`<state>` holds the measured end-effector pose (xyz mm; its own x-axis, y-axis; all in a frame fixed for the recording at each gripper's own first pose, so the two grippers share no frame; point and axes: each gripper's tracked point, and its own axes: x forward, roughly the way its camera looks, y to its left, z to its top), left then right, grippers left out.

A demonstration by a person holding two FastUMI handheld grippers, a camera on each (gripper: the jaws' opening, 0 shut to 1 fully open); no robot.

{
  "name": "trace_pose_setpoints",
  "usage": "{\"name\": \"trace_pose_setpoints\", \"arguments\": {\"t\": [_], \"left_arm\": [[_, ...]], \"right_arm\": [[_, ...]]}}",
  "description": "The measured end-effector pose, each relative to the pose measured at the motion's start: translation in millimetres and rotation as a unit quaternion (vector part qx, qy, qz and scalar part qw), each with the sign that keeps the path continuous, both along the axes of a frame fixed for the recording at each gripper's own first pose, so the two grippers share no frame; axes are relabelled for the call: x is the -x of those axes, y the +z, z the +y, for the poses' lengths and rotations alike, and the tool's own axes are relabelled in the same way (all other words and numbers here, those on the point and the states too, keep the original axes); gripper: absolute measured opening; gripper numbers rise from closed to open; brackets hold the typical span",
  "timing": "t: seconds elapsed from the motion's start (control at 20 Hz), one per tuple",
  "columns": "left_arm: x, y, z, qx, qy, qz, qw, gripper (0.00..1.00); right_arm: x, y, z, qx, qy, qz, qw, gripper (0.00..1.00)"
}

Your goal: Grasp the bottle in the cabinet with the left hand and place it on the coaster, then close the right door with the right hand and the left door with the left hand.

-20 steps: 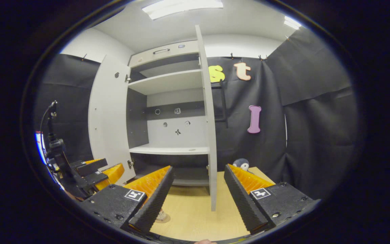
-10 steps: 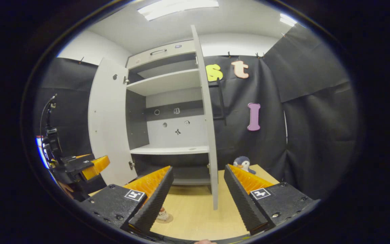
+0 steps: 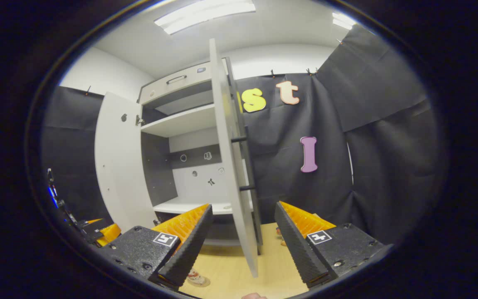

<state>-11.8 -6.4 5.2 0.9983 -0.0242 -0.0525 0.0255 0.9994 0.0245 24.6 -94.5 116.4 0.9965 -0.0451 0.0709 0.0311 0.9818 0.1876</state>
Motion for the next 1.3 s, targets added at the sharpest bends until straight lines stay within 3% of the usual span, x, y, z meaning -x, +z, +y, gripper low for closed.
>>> {"name": "trace_pose_setpoints", "arguments": {"t": [0.25,0.5,0.65,0.8,0.85,1.1,1.15,1.3], "left_arm": [[0.9,-0.4,-4.8,-0.005,-0.017,-0.006,1.0,0.97],[5.4,-12.1,-7.8,0.004,-0.024,-0.001,1.0,0.97],[7.6,-19.3,-3.5,0.0,-0.014,0.007,1.0,0.97],[5.8,-28.1,0.0,-0.009,-0.012,0.012,1.0,0.97],[5.6,-29.4,-0.3,-0.009,-0.013,0.015,1.0,0.97],[5.1,-29.5,-1.5,-0.011,-0.016,0.016,1.0,0.97],[7.1,-29.5,-2.0,-0.012,-0.017,0.014,1.0,0.97],[7.8,-30.9,2.6,-0.013,-0.011,0.007,1.0,0.97]], "right_arm": [[-48.0,31.3,-60.5,0.024,-0.064,0.001,0.998,0.98],[-87.4,48.1,-70.1,0.048,-0.075,-0.002,0.996,0.98],[-87.1,53.0,-69.6,0.068,-0.086,-0.012,0.994,0.97],[-88.8,50.9,-62.3,0.059,-0.071,-0.016,0.996,0.92],[-89.1,50.8,-59.6,0.055,-0.066,-0.016,0.996,0.97],[-91.2,49.4,-36.1,0.042,-0.035,-0.021,0.998,0.97],[-92.9,49.1,-28.8,0.035,-0.025,-0.021,0.999,0.92],[-97.4,45.9,-2.5,0.026,0.007,-0.016,1.0,0.97]]}}
